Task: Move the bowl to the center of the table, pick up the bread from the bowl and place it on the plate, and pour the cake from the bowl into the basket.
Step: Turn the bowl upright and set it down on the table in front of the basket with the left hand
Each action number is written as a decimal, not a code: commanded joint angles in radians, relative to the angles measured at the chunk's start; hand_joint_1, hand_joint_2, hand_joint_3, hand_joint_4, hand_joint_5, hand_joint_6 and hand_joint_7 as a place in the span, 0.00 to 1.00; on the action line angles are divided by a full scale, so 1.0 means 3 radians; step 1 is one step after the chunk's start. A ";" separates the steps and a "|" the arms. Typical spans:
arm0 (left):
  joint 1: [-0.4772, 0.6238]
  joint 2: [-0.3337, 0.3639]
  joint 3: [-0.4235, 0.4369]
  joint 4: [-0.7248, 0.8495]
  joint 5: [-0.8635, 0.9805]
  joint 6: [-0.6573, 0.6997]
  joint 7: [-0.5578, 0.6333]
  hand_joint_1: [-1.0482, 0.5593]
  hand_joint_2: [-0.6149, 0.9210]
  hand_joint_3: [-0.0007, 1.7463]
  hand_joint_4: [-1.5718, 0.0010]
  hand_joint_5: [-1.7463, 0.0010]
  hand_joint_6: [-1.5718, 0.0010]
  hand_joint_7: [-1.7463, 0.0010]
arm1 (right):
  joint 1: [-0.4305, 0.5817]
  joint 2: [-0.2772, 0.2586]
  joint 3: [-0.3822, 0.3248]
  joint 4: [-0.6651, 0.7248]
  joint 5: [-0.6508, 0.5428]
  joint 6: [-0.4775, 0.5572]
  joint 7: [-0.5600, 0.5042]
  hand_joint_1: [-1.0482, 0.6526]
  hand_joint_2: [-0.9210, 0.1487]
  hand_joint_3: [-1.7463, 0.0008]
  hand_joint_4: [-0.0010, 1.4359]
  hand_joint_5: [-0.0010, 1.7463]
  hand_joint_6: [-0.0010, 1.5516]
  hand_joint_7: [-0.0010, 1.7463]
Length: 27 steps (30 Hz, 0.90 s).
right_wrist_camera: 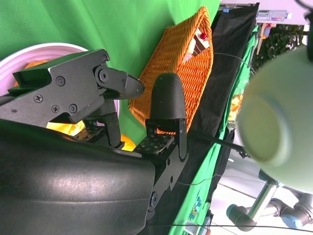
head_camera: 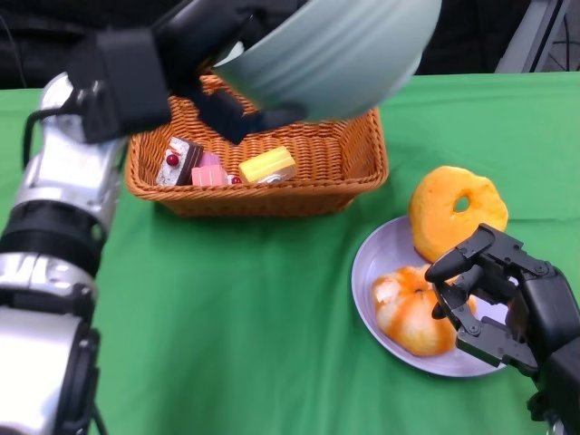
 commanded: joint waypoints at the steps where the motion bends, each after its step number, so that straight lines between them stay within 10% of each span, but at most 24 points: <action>1: 0.0210 0.0243 -0.0041 -0.0027 0.0212 -0.0523 0.0251 0.59 0.82 0.55 0.48 0.00 0.56 0.13 | 0.0005 -0.0037 -0.0024 -0.0007 0.0021 -0.0008 0.0003 0.58 0.14 0.63 0.47 0.88 0.38 0.81; 12: 0.0810 0.0903 -0.0115 0.0056 0.2179 -0.1753 0.2223 0.56 0.88 0.41 0.49 0.02 0.57 0.13 | -0.0016 -0.0040 -0.0034 0.0020 0.0037 -0.0005 0.0043 0.60 0.16 0.60 0.47 0.86 0.38 0.81; 27: 0.1089 0.1546 -0.1648 0.0064 0.4451 -0.0937 0.5905 0.52 0.95 0.04 0.51 0.00 0.61 0.07 | -0.0042 -0.0021 -0.0034 0.0035 0.0084 0.0077 0.0083 0.58 0.18 0.58 0.45 0.88 0.37 0.81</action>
